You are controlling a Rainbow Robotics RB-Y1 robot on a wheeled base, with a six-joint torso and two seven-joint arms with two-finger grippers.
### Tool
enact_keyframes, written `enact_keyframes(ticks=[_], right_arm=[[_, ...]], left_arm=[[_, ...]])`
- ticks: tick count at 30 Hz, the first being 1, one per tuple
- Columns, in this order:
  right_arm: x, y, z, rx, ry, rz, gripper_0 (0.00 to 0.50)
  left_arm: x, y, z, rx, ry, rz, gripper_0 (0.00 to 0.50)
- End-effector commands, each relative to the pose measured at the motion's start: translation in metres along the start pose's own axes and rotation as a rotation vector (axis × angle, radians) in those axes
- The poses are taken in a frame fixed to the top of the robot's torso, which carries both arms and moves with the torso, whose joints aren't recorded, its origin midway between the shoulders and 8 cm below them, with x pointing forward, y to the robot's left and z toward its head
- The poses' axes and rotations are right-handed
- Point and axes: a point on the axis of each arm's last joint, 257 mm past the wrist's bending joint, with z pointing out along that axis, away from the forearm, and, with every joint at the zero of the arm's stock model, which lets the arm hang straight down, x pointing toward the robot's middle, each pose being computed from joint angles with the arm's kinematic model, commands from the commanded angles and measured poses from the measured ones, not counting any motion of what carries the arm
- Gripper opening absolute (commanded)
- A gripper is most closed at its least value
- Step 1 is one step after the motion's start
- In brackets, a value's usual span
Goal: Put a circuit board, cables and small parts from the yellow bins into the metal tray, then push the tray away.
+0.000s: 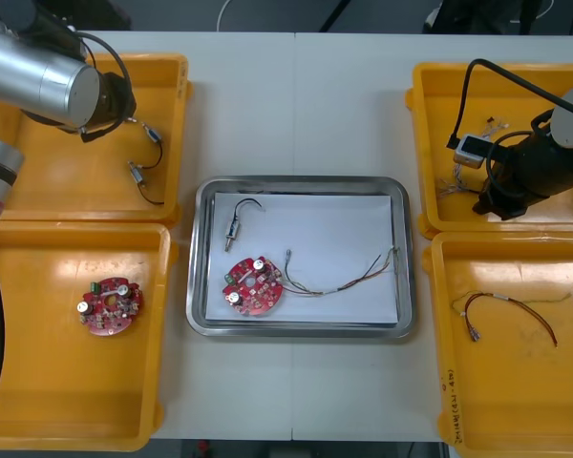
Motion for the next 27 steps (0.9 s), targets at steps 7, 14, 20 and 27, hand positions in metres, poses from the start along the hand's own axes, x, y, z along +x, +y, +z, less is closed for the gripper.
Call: enact_keyframes(ticks=[7,14,20,27], right_arm=[[-0.002,0.009,0.012,0.006,0.006,-0.038,0.500],[-0.003,0.011,0.012,0.000,0.005,-0.039,0.500],[-0.002,0.012,0.013,-0.003,0.008,-0.036,0.000],[-0.002,0.006,0.007,0.004,-0.009,-0.020,0.000]], left_arm=[[-0.044,-0.017,0.005,0.045,-0.121,-0.042,0.500],[-0.041,-0.021,0.020,0.051,-0.121,-0.048,0.500],[-0.039,-0.024,0.030,0.067,-0.146,-0.030,0.500],[-0.037,-0.025,0.031,0.060,-0.149,-0.023,0.500]])
